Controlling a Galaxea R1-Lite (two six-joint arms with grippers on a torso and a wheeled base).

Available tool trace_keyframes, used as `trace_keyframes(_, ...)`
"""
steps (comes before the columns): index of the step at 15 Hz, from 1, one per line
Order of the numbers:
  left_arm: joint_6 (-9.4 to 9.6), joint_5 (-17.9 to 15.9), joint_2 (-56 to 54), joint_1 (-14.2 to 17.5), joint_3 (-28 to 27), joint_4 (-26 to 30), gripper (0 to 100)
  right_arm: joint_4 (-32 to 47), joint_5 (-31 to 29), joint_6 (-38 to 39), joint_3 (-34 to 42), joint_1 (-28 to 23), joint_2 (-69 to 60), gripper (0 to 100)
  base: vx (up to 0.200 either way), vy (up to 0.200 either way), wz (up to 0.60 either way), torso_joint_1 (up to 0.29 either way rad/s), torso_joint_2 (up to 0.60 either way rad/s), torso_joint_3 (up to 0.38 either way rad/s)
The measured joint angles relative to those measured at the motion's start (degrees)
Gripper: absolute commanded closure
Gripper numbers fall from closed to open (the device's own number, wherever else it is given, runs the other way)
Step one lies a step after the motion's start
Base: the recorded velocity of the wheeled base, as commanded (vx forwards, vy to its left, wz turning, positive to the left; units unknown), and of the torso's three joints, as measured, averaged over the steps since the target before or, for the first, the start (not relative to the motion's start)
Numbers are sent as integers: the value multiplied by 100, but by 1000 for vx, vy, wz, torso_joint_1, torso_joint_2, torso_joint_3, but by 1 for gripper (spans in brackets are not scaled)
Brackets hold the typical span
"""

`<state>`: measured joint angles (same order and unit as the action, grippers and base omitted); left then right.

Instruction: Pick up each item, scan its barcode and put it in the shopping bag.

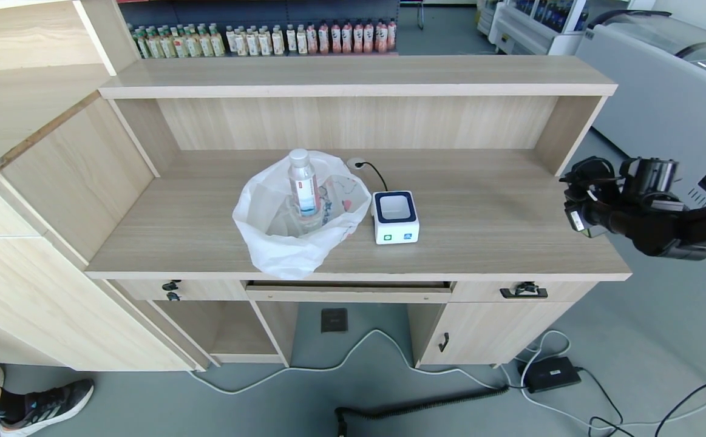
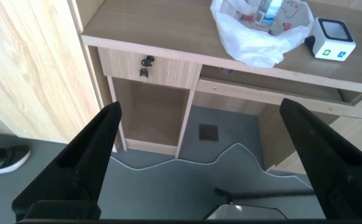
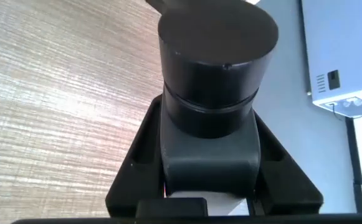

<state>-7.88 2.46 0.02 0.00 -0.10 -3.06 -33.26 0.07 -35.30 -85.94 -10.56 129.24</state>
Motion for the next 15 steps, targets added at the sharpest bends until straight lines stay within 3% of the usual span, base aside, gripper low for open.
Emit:
trace_keyframes(6, 0, 0, 0, 0, 0, 0, 0, -355, 13, -739, 962, -204, -1150, 100, 0, 0, 0, 0, 0, 0)
trace_keyframes(10, 0, 0, 0, 0, 0, 0, 0, -605, 77, -1688, 2288, -394, -2717, 100, 0, 0, 0, 0, 0, 0)
trace_keyframes(12, 0, 2, 0, 0, 0, 0, 0, -1152, 477, -2770, 3073, -302, -3589, 100, 0, 0, 0, 0, 0, 0)
trace_keyframes(15, -2, 0, 0, 0, 0, 0, 0, -2956, 1360, -5058, 4331, 461, -4573, 100, 0, 0, 0, 0, 0, 0)
